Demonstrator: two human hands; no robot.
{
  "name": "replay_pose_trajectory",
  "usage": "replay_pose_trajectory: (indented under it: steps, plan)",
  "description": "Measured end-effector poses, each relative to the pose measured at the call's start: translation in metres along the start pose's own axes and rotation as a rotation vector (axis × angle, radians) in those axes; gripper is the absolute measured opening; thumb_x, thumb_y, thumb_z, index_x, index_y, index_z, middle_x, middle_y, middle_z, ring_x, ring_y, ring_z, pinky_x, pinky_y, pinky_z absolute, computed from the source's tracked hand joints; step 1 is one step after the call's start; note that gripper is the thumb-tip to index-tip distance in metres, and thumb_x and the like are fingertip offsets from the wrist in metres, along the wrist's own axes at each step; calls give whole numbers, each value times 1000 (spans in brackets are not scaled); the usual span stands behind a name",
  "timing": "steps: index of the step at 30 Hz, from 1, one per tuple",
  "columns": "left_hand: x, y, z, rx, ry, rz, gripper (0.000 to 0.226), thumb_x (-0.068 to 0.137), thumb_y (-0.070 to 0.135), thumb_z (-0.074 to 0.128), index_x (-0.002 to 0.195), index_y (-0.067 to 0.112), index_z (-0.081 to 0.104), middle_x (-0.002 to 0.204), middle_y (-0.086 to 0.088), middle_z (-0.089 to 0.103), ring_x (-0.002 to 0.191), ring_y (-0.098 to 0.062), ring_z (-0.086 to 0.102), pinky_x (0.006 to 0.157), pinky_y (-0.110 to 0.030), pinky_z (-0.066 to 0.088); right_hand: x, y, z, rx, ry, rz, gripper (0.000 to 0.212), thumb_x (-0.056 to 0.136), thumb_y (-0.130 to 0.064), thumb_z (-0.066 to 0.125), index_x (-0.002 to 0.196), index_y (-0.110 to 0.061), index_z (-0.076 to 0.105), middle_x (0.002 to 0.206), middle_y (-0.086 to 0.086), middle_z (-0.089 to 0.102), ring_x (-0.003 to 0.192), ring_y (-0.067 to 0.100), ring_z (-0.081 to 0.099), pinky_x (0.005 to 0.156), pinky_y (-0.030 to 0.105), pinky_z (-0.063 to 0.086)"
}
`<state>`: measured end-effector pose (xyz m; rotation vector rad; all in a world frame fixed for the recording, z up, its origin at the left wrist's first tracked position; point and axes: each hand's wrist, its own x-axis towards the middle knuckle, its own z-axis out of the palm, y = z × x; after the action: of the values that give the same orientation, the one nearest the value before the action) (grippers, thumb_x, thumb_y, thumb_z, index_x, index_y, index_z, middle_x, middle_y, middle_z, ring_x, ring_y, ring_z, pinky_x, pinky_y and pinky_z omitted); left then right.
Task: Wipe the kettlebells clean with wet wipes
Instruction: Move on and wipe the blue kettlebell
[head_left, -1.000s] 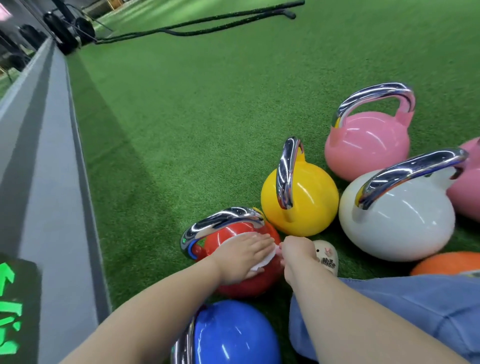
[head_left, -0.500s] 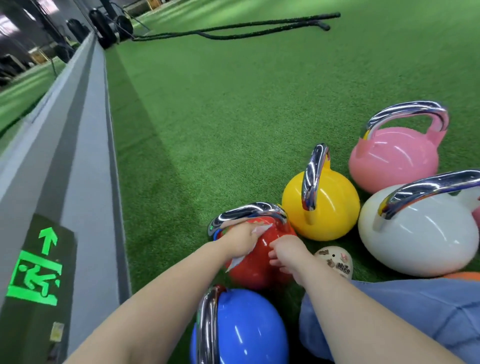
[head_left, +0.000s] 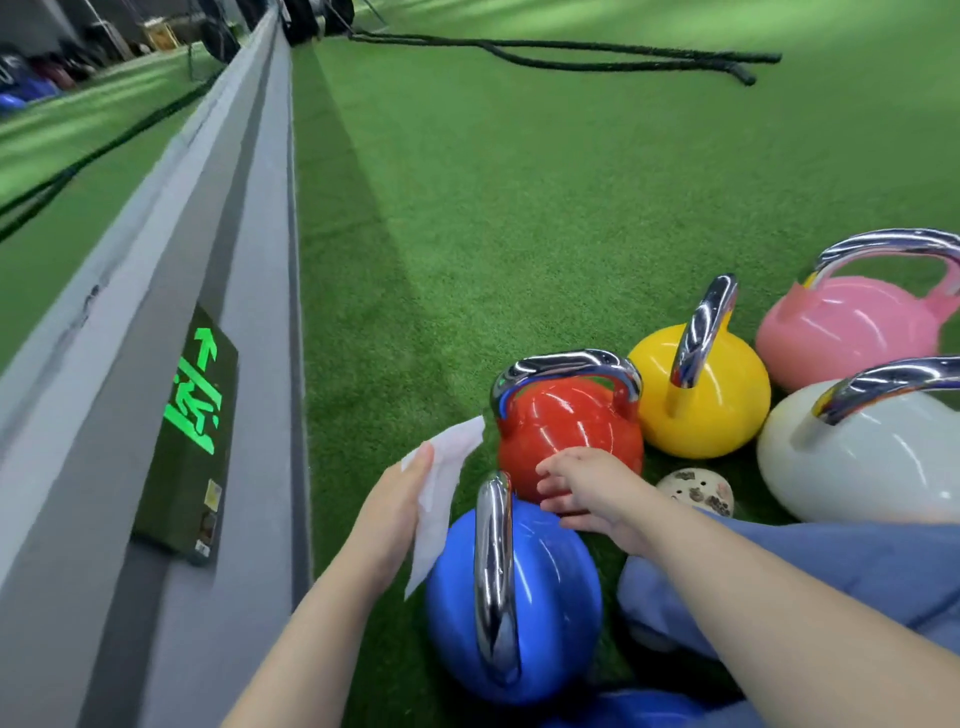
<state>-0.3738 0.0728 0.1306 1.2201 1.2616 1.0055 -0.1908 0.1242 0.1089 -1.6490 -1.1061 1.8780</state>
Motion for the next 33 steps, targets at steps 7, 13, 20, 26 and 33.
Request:
replay_pose_trajectory:
  steps: [7, 13, 20, 26, 33]
  plan:
    - [6, -30, 45, 363, -58, -73, 48, 101, 40, 25, 140, 17, 40, 151, 3, 30, 142, -7, 16, 110, -14, 8, -28, 26, 2, 153, 108, 61, 14, 94, -18, 47, 98, -12, 59, 79, 3, 59, 64, 16, 56, 61, 28, 47]
    - [7, -45, 57, 620, 67, 5, 35, 98, 18, 40, 131, 16, 53, 153, 3, 25, 145, -13, -2, 110, -20, 2, -37, 25, 3, 171, 201, 14, 11, 95, -17, 48, 91, -13, 58, 86, 6, 61, 68, 17, 57, 64, 28, 48]
    - [33, -41, 51, 685, 25, -77, 54, 81, -6, 45, 131, 15, 53, 152, 0, 28, 145, -23, 4, 114, -28, 6, -25, 13, 27, 106, 178, -146, 21, 98, -15, 40, 105, -17, 59, 100, -3, 60, 103, 17, 58, 90, 31, 47]
    - [65, -34, 49, 550, -31, -293, 31, 87, 0, 51, 115, 5, 65, 135, -4, 52, 129, -18, 44, 105, -21, 32, -32, 22, 36, 150, 89, -65, 21, 98, -16, 42, 106, -15, 60, 117, 8, 63, 101, 16, 62, 97, 32, 47]
    - [13, -45, 60, 579, 197, -45, 58, 78, -5, 48, 131, 17, 51, 152, -1, 23, 139, -14, 26, 99, -12, 23, -32, 35, 32, -10, 124, -93, 22, 99, -17, 37, 113, -14, 54, 115, 9, 61, 95, 19, 63, 92, 34, 48]
